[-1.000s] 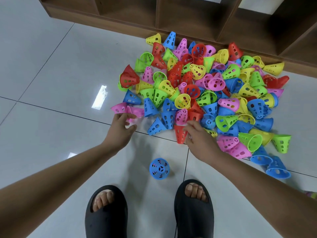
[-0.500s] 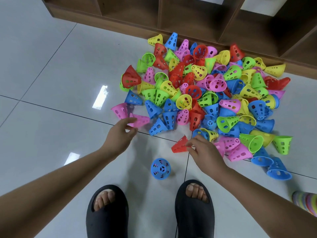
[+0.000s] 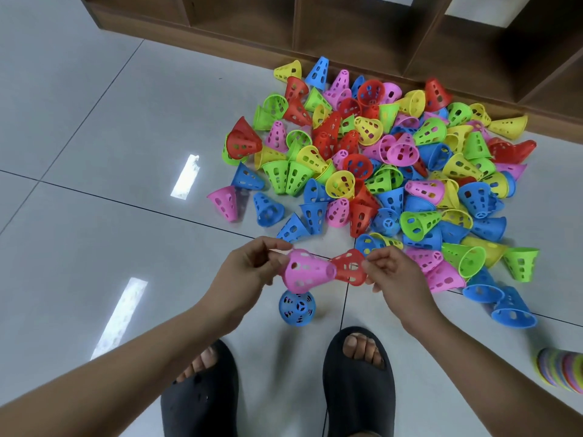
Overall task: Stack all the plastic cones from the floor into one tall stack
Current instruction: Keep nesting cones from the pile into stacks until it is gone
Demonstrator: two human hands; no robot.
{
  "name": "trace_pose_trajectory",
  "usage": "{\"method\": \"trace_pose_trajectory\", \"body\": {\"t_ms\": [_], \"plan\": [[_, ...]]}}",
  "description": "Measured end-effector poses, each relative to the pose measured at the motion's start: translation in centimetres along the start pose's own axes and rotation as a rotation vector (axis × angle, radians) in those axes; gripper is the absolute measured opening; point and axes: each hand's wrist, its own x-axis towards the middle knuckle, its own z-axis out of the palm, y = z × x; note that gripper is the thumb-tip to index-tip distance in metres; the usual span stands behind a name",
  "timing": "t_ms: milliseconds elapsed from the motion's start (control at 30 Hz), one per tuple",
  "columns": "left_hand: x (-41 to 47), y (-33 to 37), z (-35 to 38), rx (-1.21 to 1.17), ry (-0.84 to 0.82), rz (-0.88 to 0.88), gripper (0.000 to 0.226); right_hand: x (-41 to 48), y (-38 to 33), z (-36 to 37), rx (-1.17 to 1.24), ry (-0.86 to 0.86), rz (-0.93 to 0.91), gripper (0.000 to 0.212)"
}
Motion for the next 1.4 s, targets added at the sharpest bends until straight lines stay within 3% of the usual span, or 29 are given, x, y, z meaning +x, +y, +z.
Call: {"method": "trace_pose_trajectory", "body": {"t_ms": [133, 267, 467, 533, 600, 700, 867, 1100, 1400], "plan": [[-0.7, -1.4, 0.6, 0.067, -0.088, -0.079, 0.015, 0.2, -0.7, -0.7, 0.290, -0.006, 0.103, 0.012], [-1.2, -2.6, 0.8, 0.128, -0.088, -0.110, 0.013, 0.2, -1.5, -0.5, 0.552, -0.130, 0.210, 0.015], [-1.4, -4.6, 0.9, 0.294, -0.018, -0.106, 0.017, -1.7, -2.4, 1.2, 0.670, -0.420, 0.295, 0.020], [-1.6, -5.3, 1.1, 0.306, -0.035, -0.099, 0.015, -2.3, -1.7, 1.9, 0.613, -0.502, 0.295, 0.032], [-1.7, -5.8, 1.2, 0.310, -0.047, -0.097, 0.015, -2.6, -1.1, 2.5, 0.548, -0.527, 0.290, 0.027], [-1.5, -6.2, 1.0, 0.347, -0.054, -0.106, 0.015, -2.9, -0.4, 3.0, 0.439, -0.496, 0.285, 0.015], [-0.6, -7.1, 0.0, 0.383, -0.039, -0.159, 0.009, -3.0, 0.4, 3.3, 0.193, -0.508, 0.198, 0.011], [2.7, -6.6, -1.7, 0.384, 0.008, -0.155, 0.012, -0.9, -0.4, 4.0, 0.063, -0.412, 0.191, 0.013], [7.8, -3.3, -3.9, 0.503, 0.142, 0.013, 0.013, 3.2, -3.6, 6.7, -0.260, -0.339, -0.110, 0.016]]}}
